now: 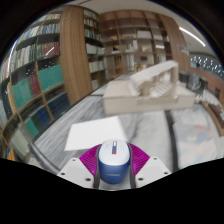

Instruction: Arrange mouse

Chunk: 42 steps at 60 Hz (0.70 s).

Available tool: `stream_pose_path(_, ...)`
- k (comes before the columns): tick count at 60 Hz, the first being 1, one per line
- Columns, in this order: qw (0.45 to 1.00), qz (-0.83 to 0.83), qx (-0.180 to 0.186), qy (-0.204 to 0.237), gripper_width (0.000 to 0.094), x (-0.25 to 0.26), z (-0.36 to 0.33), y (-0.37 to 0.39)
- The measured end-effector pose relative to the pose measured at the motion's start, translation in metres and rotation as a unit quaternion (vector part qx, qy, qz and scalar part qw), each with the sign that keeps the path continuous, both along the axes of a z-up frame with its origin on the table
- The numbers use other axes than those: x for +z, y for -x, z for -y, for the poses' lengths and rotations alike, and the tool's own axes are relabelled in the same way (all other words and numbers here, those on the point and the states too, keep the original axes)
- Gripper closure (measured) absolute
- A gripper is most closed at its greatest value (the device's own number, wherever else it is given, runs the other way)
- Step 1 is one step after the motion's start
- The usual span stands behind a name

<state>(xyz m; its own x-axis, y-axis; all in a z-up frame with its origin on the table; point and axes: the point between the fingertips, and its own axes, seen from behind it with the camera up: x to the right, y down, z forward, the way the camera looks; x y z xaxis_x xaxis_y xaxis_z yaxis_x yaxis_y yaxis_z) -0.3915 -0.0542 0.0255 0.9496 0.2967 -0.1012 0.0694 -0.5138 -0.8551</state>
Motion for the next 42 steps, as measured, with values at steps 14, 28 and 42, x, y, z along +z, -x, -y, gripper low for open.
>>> stream_pose_path(14, 0.988, 0.041, -0.143, -0.043, 0.0539, 0.039, -0.073, -0.244)
stream_pose_path(28, 0.986, 0.049, -0.159, 0.032, 0.0516, -0.031, -0.089, -0.323)
stream_pose_path(42, 0.993, 0.012, -0.105, 0.053, 0.0067, -0.026, -0.066, -0.324)
